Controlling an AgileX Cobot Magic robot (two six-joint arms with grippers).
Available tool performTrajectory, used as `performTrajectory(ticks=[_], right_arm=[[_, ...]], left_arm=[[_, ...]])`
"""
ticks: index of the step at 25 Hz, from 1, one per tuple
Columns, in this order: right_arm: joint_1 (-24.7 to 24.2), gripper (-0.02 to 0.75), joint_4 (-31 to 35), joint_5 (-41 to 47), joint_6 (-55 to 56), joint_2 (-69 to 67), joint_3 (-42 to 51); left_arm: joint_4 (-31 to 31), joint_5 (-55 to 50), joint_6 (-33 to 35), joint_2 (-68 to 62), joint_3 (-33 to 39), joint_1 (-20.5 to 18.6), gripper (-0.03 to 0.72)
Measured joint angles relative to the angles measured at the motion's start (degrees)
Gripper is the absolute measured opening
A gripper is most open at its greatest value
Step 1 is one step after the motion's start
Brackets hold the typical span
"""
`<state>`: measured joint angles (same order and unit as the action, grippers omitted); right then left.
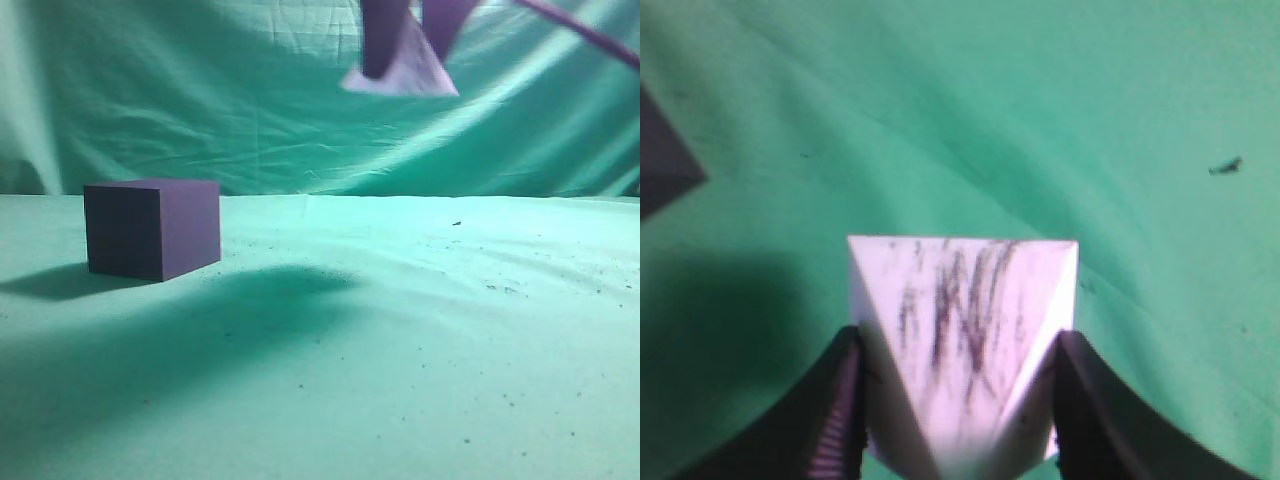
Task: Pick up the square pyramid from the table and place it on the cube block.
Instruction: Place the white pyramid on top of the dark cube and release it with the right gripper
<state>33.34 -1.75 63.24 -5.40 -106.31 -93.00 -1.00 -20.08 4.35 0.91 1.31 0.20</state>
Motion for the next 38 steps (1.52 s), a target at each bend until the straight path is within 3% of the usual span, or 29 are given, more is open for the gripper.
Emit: performTrajectory(ticks=[12, 35, 38], right_arm=[[15.7, 0.356, 1.9, 7.6, -2.0, -12.3, -22.2], [16.7, 0.356, 3.4, 7.0, -2.8, -21.4, -24.1], [16.7, 0.502, 3.4, 5.4, -2.8, -21.4, -24.1]], left_arm=[[0.0, 0.0, 0.0, 0.0, 0.0, 0.0, 0.0], [0.0, 0.0, 0.0, 0.0, 0.0, 0.0, 0.0], [0.0, 0.0, 0.0, 0.0, 0.0, 0.0, 0.0]])
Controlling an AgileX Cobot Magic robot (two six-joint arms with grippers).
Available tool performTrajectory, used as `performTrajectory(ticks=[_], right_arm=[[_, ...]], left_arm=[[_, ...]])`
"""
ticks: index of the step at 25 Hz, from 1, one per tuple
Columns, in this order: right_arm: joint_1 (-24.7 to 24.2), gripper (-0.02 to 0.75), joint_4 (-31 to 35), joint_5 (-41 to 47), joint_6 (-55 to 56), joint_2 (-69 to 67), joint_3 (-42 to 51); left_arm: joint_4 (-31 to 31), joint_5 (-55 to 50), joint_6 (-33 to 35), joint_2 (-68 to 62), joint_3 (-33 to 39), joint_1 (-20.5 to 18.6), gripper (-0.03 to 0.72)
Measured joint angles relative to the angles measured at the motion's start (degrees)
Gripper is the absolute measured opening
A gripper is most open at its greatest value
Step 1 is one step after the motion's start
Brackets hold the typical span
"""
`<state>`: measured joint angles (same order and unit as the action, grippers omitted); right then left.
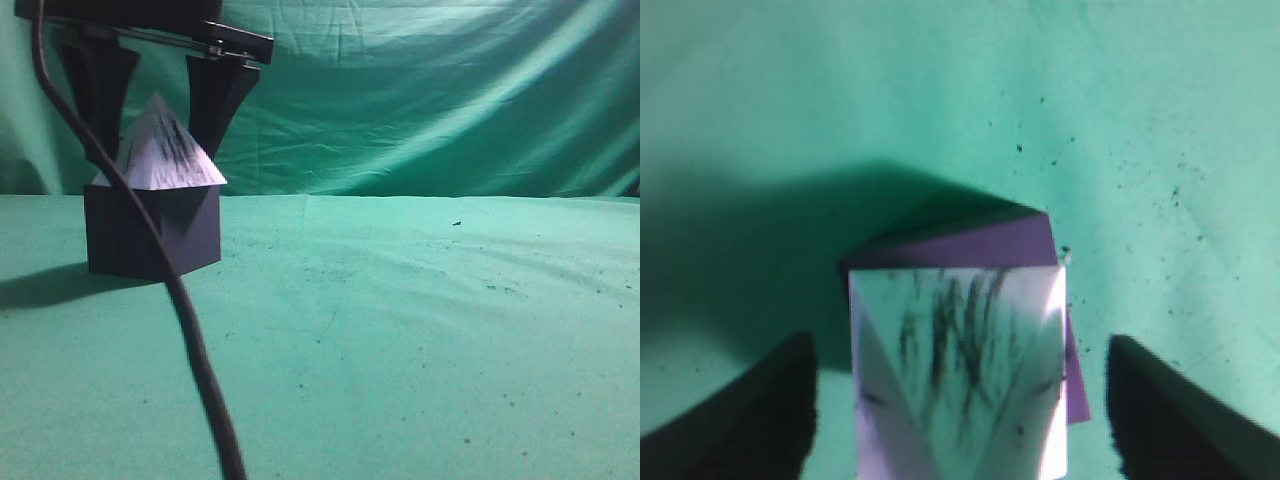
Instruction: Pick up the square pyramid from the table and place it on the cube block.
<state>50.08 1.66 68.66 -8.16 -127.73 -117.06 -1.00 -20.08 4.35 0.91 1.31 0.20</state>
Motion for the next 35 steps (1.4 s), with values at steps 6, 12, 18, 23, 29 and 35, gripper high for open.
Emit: performTrajectory(ticks=[6, 12, 18, 23, 29, 35], right_arm=[[0.0, 0.61, 0.0, -1.2, 0.0, 1.3, -1.4], [0.0, 0.494, 0.0, 2.5, 1.9, 4.8, -7.6], [-1.0, 0.065, -0.5, 3.2, 2.4, 13.8, -8.5], [-3.7, 0.0, -0.7, 3.5, 2.4, 23.1, -2.9], [-5.6, 0.0, -1.1, 3.6, 3.7, 34.6, 16.0], [-5.6, 0.0, -0.9, -7.0, 8.6, 46.9, 37.1]], left_arm=[[0.0, 0.0, 0.0, 0.0, 0.0, 0.0, 0.0], [0.0, 0.0, 0.0, 0.0, 0.0, 0.0, 0.0], [0.0, 0.0, 0.0, 0.0, 0.0, 0.0, 0.0], [0.0, 0.0, 0.0, 0.0, 0.0, 0.0, 0.0], [0.0, 0.0, 0.0, 0.0, 0.0, 0.0, 0.0], [0.0, 0.0, 0.0, 0.0, 0.0, 0.0, 0.0]])
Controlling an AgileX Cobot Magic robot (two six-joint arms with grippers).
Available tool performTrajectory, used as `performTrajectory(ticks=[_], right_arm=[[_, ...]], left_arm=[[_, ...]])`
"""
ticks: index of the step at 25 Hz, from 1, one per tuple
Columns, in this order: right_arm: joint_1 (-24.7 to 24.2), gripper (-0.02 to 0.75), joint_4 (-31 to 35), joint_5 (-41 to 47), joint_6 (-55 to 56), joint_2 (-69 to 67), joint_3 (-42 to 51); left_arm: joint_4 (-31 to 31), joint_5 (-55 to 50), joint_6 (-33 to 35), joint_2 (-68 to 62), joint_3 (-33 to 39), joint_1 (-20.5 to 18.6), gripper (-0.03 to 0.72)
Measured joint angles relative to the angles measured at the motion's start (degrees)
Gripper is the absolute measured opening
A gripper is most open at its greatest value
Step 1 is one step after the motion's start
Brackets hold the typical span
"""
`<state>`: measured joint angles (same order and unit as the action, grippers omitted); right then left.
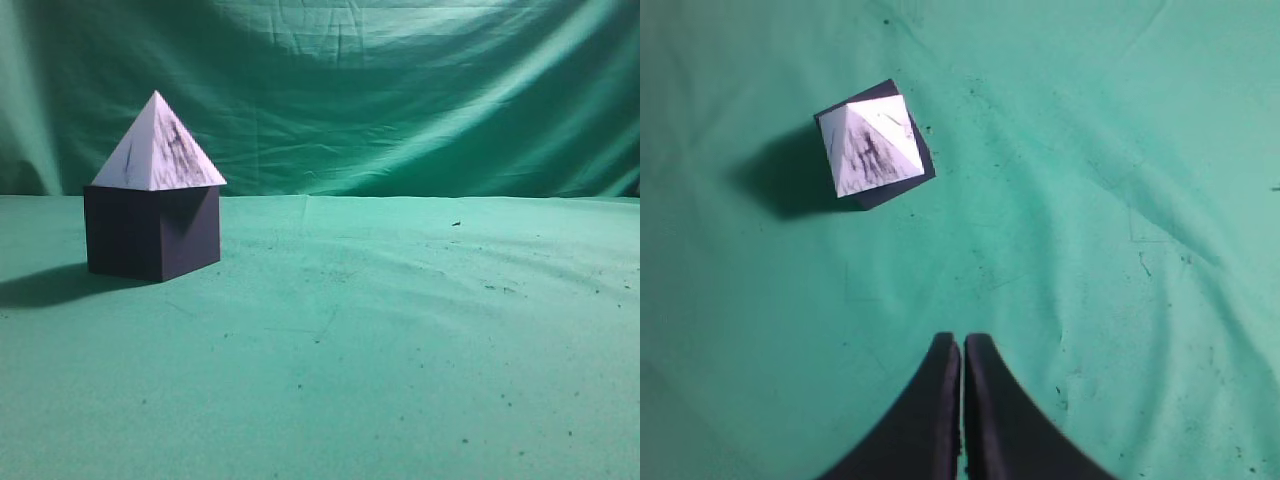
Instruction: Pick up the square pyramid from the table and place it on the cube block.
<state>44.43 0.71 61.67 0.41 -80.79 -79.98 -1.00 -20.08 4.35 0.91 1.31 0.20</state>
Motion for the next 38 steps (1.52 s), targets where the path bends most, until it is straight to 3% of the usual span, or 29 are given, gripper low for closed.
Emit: performTrajectory(ticks=[6, 10, 16, 22, 26, 33, 38], right_arm=[[0.0, 0.0, 1.2, -13.2, 2.3, 11.0, 16.2], [0.0, 0.0, 3.3, -16.9, 1.9, 20.0, 24.3], [0.0, 0.0, 2.4, -16.1, -1.3, 29.0, 25.8], [-0.4, 0.0, -3.1, -15.7, -2.4, 35.6, 27.1], [-7.1, 0.0, -3.4, -22.4, -2.1, 45.6, 35.1], [-26.5, 0.0, -3.4, -40.1, -2.1, 63.4, 57.6], [-34.7, 0.0, -3.4, -43.2, -2.1, 74.4, 69.5]], left_arm=[[0.0, 0.0, 0.0, 0.0, 0.0, 0.0, 0.0], [0.0, 0.0, 0.0, 0.0, 0.0, 0.0, 0.0], [0.0, 0.0, 0.0, 0.0, 0.0, 0.0, 0.0], [0.0, 0.0, 0.0, 0.0, 0.0, 0.0, 0.0], [0.0, 0.0, 0.0, 0.0, 0.0, 0.0, 0.0], [0.0, 0.0, 0.0, 0.0, 0.0, 0.0, 0.0], [0.0, 0.0, 0.0, 0.0, 0.0, 0.0, 0.0]])
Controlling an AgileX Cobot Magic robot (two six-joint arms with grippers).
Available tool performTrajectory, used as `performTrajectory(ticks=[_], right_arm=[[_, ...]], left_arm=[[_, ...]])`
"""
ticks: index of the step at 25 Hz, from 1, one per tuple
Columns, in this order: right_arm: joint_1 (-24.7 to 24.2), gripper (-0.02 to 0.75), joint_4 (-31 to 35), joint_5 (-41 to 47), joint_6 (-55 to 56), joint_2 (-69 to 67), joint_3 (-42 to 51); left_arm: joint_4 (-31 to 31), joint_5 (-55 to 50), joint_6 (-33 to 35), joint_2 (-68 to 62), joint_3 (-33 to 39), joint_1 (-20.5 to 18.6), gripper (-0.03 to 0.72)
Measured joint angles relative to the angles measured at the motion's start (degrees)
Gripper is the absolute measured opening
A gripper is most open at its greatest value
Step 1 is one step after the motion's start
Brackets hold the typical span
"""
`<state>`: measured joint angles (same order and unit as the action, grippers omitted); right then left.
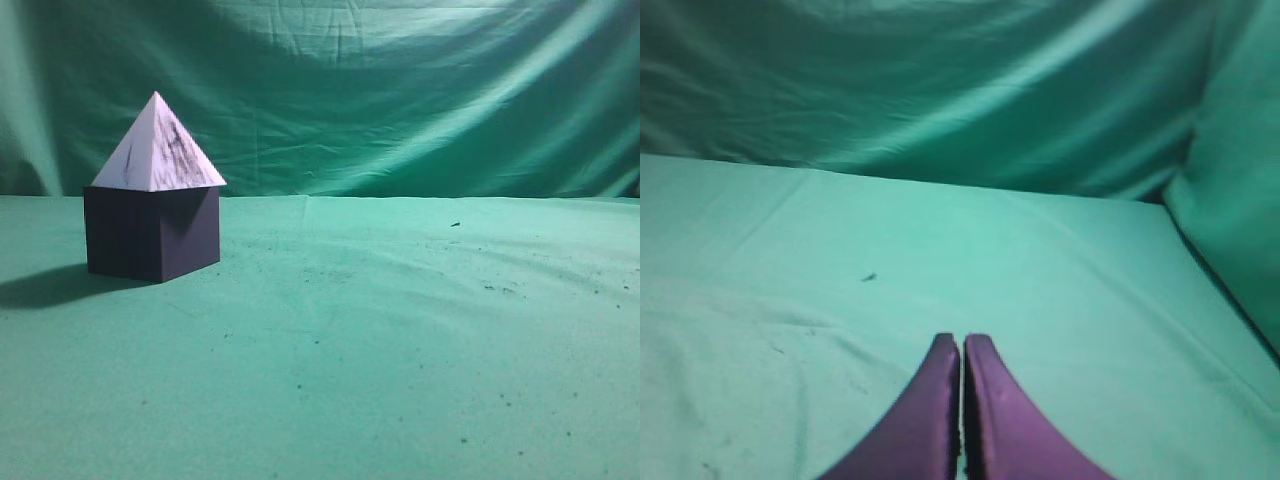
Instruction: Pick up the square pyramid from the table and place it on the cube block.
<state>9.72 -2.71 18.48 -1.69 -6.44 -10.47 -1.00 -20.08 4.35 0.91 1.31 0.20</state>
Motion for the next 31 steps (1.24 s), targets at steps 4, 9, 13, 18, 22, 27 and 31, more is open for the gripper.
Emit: performTrajectory(ticks=[4, 9, 13, 18, 22, 27, 31], right_arm=[[-2.6, 0.0, 0.0, -0.5, 0.0, 6.3, 6.3], [-3.5, 0.0, 0.0, -0.4, 0.0, 6.9, 11.7], [-3.5, 0.0, 0.0, 1.2, 0.0, 6.9, 12.0], [-3.5, 0.0, -0.1, 2.2, -0.3, 6.9, 12.0], [-3.5, 0.0, -0.1, 2.3, -0.3, 6.9, 12.0], [-3.5, 0.0, -0.1, 2.4, -0.3, 6.9, 12.0], [-3.5, 0.0, -0.1, 2.5, -0.3, 6.9, 12.0]], left_arm=[[0.0, 0.0, 0.0, 0.0, 0.0, 0.0, 0.0], [0.0, 0.0, 0.0, 0.0, 0.0, 0.0, 0.0], [0.0, 0.0, 0.0, 0.0, 0.0, 0.0, 0.0], [0.0, 0.0, 0.0, 0.0, 0.0, 0.0, 0.0], [0.0, 0.0, 0.0, 0.0, 0.0, 0.0, 0.0], [0.0, 0.0, 0.0, 0.0, 0.0, 0.0, 0.0], [0.0, 0.0, 0.0, 0.0, 0.0, 0.0, 0.0]])
